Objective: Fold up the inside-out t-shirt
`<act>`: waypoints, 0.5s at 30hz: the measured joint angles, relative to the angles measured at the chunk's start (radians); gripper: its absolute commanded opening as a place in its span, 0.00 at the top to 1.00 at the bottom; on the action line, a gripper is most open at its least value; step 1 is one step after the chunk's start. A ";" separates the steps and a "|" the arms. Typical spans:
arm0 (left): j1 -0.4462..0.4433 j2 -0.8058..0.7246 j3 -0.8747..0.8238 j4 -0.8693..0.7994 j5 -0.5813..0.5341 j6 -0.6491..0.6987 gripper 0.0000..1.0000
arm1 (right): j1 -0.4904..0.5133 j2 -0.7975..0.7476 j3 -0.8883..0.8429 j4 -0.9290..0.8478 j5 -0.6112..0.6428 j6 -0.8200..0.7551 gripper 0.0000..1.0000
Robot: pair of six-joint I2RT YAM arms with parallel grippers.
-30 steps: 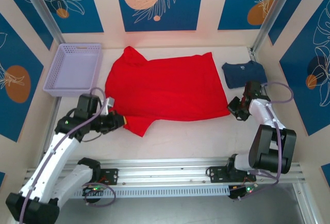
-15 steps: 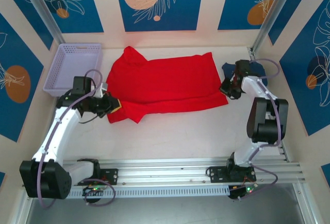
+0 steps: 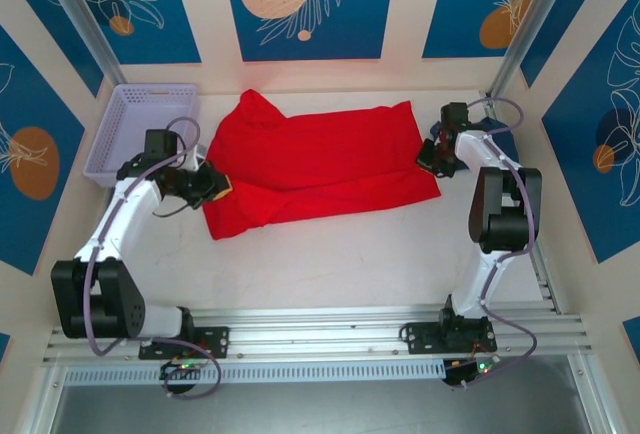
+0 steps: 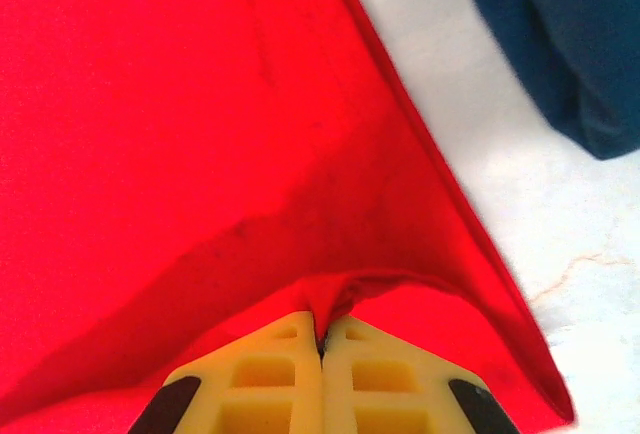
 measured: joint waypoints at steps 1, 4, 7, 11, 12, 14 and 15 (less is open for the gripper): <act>0.002 0.013 0.010 0.005 -0.001 0.000 1.00 | -0.006 0.000 0.001 0.000 0.000 -0.002 1.00; 0.010 0.048 0.033 0.024 -0.004 0.000 1.00 | -0.022 0.000 0.002 -0.002 0.000 -0.006 1.00; 0.013 0.085 0.046 0.040 -0.006 0.000 1.00 | -0.026 0.007 0.018 -0.014 0.000 -0.006 1.00; 0.014 0.135 0.058 0.054 -0.007 0.000 1.00 | -0.018 0.039 0.059 -0.015 -0.001 -0.007 1.00; 0.015 0.147 0.063 0.056 -0.007 0.000 1.00 | -0.016 0.045 0.066 -0.016 -0.001 -0.007 1.00; 0.017 0.178 0.082 0.063 -0.008 0.000 1.00 | -0.011 0.059 0.084 -0.017 -0.001 -0.009 1.00; 0.018 0.191 0.092 0.068 -0.010 0.000 1.00 | -0.008 0.066 0.093 -0.018 0.000 -0.009 1.00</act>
